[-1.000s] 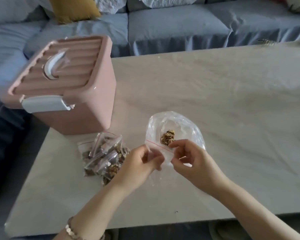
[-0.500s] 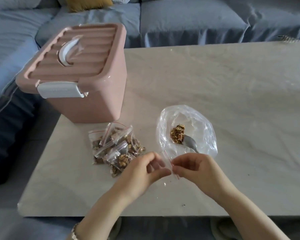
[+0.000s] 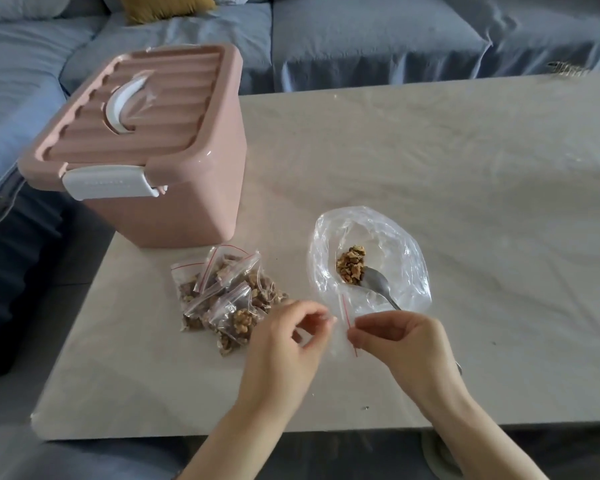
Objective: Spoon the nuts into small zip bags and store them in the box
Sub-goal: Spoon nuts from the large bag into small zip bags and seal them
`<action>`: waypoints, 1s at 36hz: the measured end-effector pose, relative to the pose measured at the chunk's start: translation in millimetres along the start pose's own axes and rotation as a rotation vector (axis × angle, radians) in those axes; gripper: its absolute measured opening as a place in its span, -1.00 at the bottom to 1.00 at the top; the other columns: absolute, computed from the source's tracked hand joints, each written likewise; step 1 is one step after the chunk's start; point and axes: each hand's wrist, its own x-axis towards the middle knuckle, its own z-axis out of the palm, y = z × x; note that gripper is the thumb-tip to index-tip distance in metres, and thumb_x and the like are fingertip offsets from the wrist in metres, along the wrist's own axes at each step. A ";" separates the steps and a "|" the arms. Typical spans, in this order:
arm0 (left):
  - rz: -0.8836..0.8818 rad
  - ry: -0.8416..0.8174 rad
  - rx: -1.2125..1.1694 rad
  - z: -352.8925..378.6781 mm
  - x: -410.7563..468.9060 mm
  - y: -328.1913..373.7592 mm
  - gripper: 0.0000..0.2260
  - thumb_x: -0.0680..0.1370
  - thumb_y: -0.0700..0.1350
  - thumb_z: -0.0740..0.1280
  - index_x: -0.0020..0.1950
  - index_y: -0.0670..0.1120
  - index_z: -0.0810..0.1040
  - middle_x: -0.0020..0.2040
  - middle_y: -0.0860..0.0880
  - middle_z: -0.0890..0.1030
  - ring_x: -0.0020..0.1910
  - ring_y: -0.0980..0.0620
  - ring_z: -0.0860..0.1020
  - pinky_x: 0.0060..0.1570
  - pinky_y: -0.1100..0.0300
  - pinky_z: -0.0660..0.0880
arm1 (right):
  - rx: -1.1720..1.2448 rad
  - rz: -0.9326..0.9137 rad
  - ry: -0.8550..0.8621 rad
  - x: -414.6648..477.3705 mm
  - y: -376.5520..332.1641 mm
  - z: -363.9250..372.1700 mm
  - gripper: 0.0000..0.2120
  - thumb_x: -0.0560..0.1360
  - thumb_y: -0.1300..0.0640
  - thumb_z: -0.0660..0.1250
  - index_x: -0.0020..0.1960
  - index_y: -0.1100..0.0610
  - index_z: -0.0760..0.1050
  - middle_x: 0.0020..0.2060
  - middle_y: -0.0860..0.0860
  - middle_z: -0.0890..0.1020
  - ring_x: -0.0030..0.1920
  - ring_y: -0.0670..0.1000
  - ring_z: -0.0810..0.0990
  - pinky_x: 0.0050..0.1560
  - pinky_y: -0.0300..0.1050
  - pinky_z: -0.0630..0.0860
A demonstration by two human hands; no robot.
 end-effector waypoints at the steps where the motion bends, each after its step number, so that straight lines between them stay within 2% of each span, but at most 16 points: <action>1: -0.045 -0.050 -0.053 2.7 -2.0 5.1 -0.84 0.44 0.02 0.35 -0.16 -0.04 0.65 -0.26 0.14 0.62 -0.27 0.23 0.56 -0.22 0.38 0.48 | -0.012 -0.027 -0.003 -0.7 -2.0 1.3 -0.87 0.28 0.27 0.53 -0.26 0.08 0.63 -0.42 -0.11 0.67 -0.42 -0.23 0.60 -0.37 -0.51 0.41; 3: -0.143 -0.081 -0.135 7.3 -5.2 15.1 -0.96 0.45 -0.07 0.43 -0.14 0.00 0.67 -0.28 0.13 0.65 -0.27 0.21 0.60 -0.21 0.35 0.52 | -0.019 -0.082 -0.011 -3.0 -4.8 3.7 -0.86 0.31 0.30 0.50 -0.23 0.09 0.63 -0.41 -0.14 0.67 -0.38 -0.21 0.63 -0.34 -0.49 0.44; 6: -0.266 -0.057 -0.257 7.1 -6.4 25.6 -0.89 0.45 -0.11 0.42 -0.21 0.11 0.63 -0.31 0.11 0.67 -0.31 0.17 0.62 -0.21 0.21 0.57 | -0.033 -0.156 -0.052 -8.1 -9.2 2.9 -0.83 0.36 0.33 0.45 -0.20 0.07 0.64 -0.39 -0.17 0.67 -0.33 -0.21 0.64 -0.29 -0.47 0.47; 9: -0.305 -0.051 -0.328 4.5 -6.4 31.9 -0.87 0.47 -0.11 0.39 -0.23 0.11 0.65 -0.33 0.04 0.67 -0.33 0.04 0.63 -0.24 0.04 0.60 | -0.124 -0.244 -0.105 -13.6 -10.7 1.5 -0.82 0.37 0.26 0.44 -0.24 -0.02 0.66 -0.36 -0.17 0.68 -0.29 -0.19 0.64 -0.24 -0.43 0.49; 13: -0.386 -0.073 -0.454 4.0 -5.2 37.5 -0.84 0.48 -0.20 0.37 -0.22 0.02 0.67 -0.31 0.03 0.69 -0.33 0.03 0.65 -0.33 0.17 0.59 | -0.194 -0.301 -0.081 -13.7 -7.4 -0.1 -0.76 0.37 0.23 0.45 -0.28 -0.12 0.65 -0.34 -0.18 0.66 -0.29 -0.16 0.61 -0.26 -0.41 0.46; 18: -0.462 -0.100 -0.551 0.6 -4.5 38.2 -0.85 0.49 -0.22 0.35 -0.21 -0.10 0.69 -0.30 -0.04 0.69 -0.28 0.00 0.66 -0.36 0.26 0.56 | -0.270 -0.351 -0.112 -14.1 -6.3 -0.1 -0.69 0.39 0.19 0.43 -0.32 -0.25 0.62 -0.31 -0.21 0.66 -0.24 -0.15 0.60 -0.22 -0.34 0.49; 25: -0.519 -0.126 -0.554 -2.5 -4.3 36.6 -0.81 0.53 -0.20 0.30 -0.20 -0.10 0.70 -0.28 -0.06 0.69 -0.25 -0.04 0.67 -0.31 0.17 0.60 | -0.293 -0.372 -0.115 -15.9 -5.4 2.3 -0.78 0.37 0.13 0.46 -0.28 -0.21 0.64 -0.29 -0.22 0.64 -0.23 -0.19 0.57 -0.24 -0.37 0.46; 29: -0.521 -0.138 -0.536 -3.5 -4.3 37.7 -0.76 0.55 -0.22 0.26 -0.20 -0.12 0.70 -0.29 -0.07 0.69 -0.24 -0.04 0.67 -0.31 0.18 0.59 | -0.287 -0.364 -0.125 -15.3 -4.9 2.0 -0.78 0.37 0.09 0.46 -0.29 -0.26 0.62 -0.29 -0.24 0.63 -0.22 -0.18 0.57 -0.22 -0.36 0.45; 36: -0.485 -0.207 -0.514 -8.3 -4.6 38.4 -0.66 0.58 -0.26 0.20 -0.24 0.00 0.67 -0.29 -0.04 0.69 -0.22 0.03 0.67 -0.30 0.15 0.61 | -0.281 -0.338 -0.126 -14.6 -4.3 1.3 -0.77 0.38 0.16 0.45 -0.27 -0.20 0.63 -0.29 -0.23 0.65 -0.22 -0.19 0.59 -0.21 -0.39 0.46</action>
